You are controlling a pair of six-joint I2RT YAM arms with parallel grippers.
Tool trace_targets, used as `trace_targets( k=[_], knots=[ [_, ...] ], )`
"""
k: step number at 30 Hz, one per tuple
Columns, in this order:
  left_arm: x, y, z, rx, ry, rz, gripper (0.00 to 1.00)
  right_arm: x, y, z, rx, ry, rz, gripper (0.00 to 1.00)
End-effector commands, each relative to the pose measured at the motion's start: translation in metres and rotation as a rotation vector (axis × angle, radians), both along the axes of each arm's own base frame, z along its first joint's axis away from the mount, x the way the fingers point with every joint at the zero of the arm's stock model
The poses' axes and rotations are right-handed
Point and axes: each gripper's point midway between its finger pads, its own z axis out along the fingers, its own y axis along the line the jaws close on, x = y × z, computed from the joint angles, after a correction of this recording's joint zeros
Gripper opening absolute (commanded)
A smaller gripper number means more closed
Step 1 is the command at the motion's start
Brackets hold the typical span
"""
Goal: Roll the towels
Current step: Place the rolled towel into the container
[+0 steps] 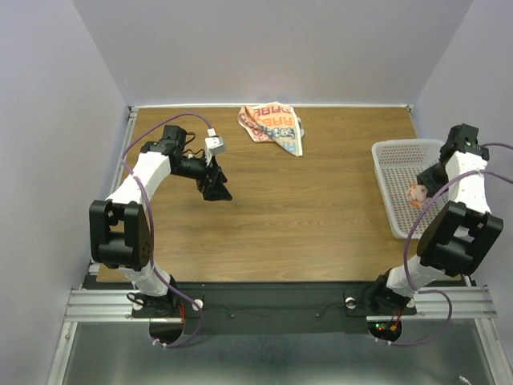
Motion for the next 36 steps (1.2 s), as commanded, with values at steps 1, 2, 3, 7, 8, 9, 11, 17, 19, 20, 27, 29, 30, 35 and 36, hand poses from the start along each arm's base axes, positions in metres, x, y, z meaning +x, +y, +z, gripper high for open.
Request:
trace_targets(
  k=[1, 2, 3, 7, 8, 9, 11, 17, 19, 20, 27, 29, 30, 35, 36],
  knots=[
    [-0.01, -0.003, 0.013, -0.031, -0.031, -0.018, 0.99, -0.019, -0.007, -0.014, 0.024, 0.057, -0.136, 0.01],
    [-0.01, -0.003, 0.011, -0.03, -0.023, -0.019, 0.99, -0.02, -0.007, -0.014, 0.022, 0.05, -0.159, 0.0],
    [-0.01, -0.002, 0.01, -0.028, -0.021, -0.02, 0.99, -0.024, -0.004, -0.019, 0.033, 0.062, -0.17, 0.01],
    [-0.006, -0.003, 0.008, -0.024, -0.014, -0.021, 0.99, -0.043, 0.003, -0.034, 0.045, 0.095, -0.23, 0.01],
    [-0.005, -0.003, 0.01, -0.026, -0.018, -0.02, 0.99, -0.05, 0.005, -0.039, 0.049, 0.11, -0.239, 0.01],
    [-0.004, -0.004, 0.009, -0.028, -0.012, -0.02, 0.99, -0.06, 0.006, -0.046, 0.04, 0.134, -0.253, 0.0],
    [-0.003, -0.004, 0.01, -0.033, -0.015, -0.02, 0.99, -0.067, 0.003, -0.053, 0.029, 0.154, -0.275, 0.01],
    [-0.006, -0.004, 0.006, -0.036, -0.006, -0.029, 0.99, -0.065, -0.023, -0.057, -0.051, 0.178, -0.321, 0.0],
    [-0.008, -0.004, 0.003, -0.033, 0.002, -0.033, 0.99, -0.061, -0.027, -0.06, -0.055, 0.186, -0.334, 0.01],
    [-0.008, -0.004, 0.002, -0.035, 0.003, -0.035, 0.99, -0.061, -0.027, -0.063, -0.052, 0.194, -0.336, 0.01],
    [-0.01, -0.003, 0.0, -0.025, -0.001, -0.039, 0.99, -0.067, -0.034, -0.072, -0.073, 0.234, -0.363, 0.01],
    [-0.01, -0.003, -0.002, -0.025, 0.004, -0.043, 0.99, -0.069, -0.034, -0.075, -0.073, 0.241, -0.369, 0.01],
    [-0.01, -0.003, -0.002, -0.026, 0.006, -0.044, 0.99, -0.071, -0.035, -0.077, -0.074, 0.246, -0.374, 0.01],
    [-0.009, -0.004, -0.002, -0.033, 0.017, -0.05, 0.99, -0.082, -0.036, -0.09, -0.063, 0.276, -0.381, 0.08],
    [-0.008, -0.004, -0.002, -0.033, 0.014, -0.05, 0.99, -0.084, -0.038, -0.091, -0.071, 0.287, -0.388, 0.08]
  ],
)
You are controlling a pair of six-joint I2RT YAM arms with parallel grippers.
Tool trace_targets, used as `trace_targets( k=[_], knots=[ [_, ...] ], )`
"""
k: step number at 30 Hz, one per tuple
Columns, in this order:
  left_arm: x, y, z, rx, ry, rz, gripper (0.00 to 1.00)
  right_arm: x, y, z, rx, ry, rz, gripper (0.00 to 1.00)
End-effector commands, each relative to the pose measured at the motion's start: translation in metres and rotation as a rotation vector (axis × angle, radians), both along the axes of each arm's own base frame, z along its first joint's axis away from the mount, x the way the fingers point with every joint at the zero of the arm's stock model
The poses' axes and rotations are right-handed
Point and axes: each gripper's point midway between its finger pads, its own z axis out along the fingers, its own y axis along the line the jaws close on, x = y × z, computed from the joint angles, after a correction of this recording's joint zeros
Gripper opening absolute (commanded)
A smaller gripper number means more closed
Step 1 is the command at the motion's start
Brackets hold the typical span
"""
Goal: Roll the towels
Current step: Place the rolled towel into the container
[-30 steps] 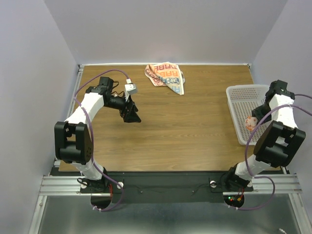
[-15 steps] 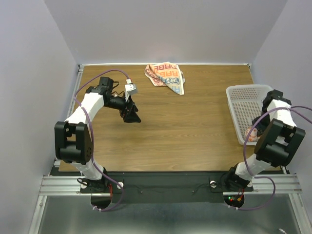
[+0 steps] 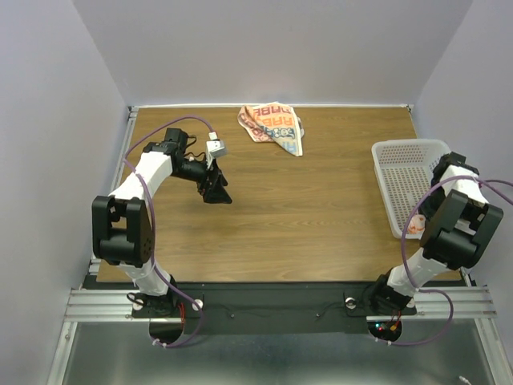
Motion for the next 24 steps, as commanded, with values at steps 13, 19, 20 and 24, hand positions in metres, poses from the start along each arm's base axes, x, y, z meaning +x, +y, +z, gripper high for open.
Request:
trace_targets(
  k=[13, 19, 20, 24],
  knots=[
    [-0.01, -0.003, 0.003, -0.032, 0.02, -0.037, 0.99, 0.004, -0.003, -0.014, 0.038, -0.012, 0.005, 0.7],
    [-0.011, -0.003, 0.002, -0.032, 0.016, -0.048, 0.99, 0.007, 0.001, 0.003, 0.048, -0.047, 0.053, 0.85],
    [-0.012, -0.003, 0.001, -0.034, 0.023, -0.05, 0.99, 0.007, 0.0, 0.005, 0.046, -0.047, 0.062, 0.87],
    [-0.013, -0.003, -0.003, -0.036, 0.027, -0.061, 0.99, 0.008, 0.003, 0.013, 0.051, -0.066, 0.088, 0.97]
  ],
)
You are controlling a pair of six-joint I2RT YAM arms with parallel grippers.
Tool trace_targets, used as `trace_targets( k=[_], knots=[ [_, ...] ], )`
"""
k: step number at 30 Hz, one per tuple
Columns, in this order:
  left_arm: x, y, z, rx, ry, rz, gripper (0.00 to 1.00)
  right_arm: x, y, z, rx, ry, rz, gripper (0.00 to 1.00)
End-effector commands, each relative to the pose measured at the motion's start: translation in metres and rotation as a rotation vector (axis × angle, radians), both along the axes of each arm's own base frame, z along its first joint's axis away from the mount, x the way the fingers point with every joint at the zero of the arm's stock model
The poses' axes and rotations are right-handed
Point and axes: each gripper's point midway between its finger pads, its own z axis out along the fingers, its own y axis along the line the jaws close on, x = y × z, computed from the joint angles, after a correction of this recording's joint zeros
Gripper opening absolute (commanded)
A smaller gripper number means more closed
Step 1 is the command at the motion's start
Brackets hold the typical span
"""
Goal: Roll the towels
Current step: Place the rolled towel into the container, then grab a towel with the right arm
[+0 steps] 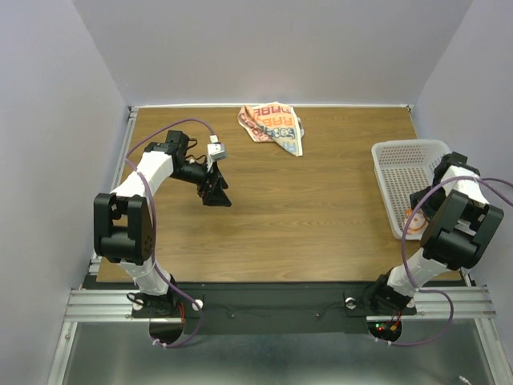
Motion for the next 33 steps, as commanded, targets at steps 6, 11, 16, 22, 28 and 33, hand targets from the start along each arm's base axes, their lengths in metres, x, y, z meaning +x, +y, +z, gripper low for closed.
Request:
trace_targets(
  k=[6, 11, 16, 22, 28, 33],
  knots=[
    [-0.01, -0.003, 0.0, -0.032, 0.022, -0.04, 0.99, 0.0, -0.001, 0.039, -0.037, -0.083, 0.045, 0.99],
    [-0.011, -0.004, -0.002, -0.044, 0.038, -0.048, 0.99, 0.003, 0.005, 0.057, -0.041, -0.157, 0.058, 1.0],
    [-0.01, -0.004, -0.003, -0.045, 0.036, -0.058, 0.99, 0.01, 0.012, 0.081, -0.041, -0.251, 0.079, 1.0],
    [-0.01, -0.005, 0.003, -0.06, 0.021, -0.048, 0.99, 0.036, 0.027, 0.115, -0.07, -0.395, 0.216, 1.0],
    [0.001, -0.007, 0.027, -0.071, -0.038, 0.019, 0.99, 0.103, 0.087, 0.177, -0.23, -0.605, 0.586, 1.0],
    [0.03, 0.0, 0.065, -0.034, -0.143, 0.204, 0.99, 0.15, 0.149, 0.212, -0.335, -0.722, 0.944, 1.0]
  ],
)
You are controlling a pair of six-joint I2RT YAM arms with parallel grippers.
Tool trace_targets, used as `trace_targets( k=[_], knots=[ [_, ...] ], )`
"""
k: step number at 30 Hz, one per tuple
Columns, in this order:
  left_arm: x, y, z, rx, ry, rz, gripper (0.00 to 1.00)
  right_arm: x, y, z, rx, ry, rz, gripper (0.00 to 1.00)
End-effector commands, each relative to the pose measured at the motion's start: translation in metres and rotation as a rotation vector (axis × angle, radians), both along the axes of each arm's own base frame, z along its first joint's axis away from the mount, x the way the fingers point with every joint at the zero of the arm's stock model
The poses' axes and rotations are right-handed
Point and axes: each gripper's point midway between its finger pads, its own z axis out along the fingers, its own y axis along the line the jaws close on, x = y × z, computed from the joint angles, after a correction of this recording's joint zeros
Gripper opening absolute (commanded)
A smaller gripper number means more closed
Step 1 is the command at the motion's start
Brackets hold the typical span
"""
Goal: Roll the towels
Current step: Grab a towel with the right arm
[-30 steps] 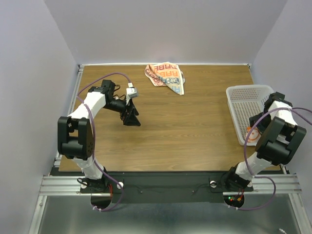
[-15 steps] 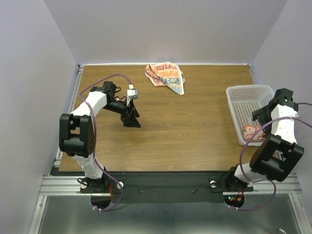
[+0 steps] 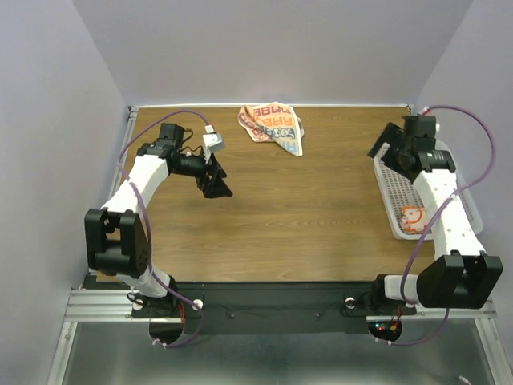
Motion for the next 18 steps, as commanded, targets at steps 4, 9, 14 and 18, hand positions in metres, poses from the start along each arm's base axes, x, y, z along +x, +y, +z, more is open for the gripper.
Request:
trace_targets(
  k=[4, 9, 14, 18],
  knots=[
    [0.05, 0.026, 0.067, 0.062, -0.191, 0.347, 0.99, 0.073, 0.08, 0.039, -0.219, -0.151, 0.505, 1.0],
    [0.063, 0.058, 0.059, 0.131, -0.062, 0.539, 0.99, 0.092, 0.131, 0.006, -0.277, -0.059, 0.784, 1.0],
    [0.063, 0.1, 0.051, 0.091, -0.006, 0.672, 0.99, 0.119, 0.164, -0.012, -0.201, -0.056, 0.894, 1.0],
    [0.063, 0.115, 0.045, 0.106, -0.03, 0.75, 0.99, 0.16, 0.192, -0.024, -0.127, -0.074, 0.928, 1.0]
  ],
)
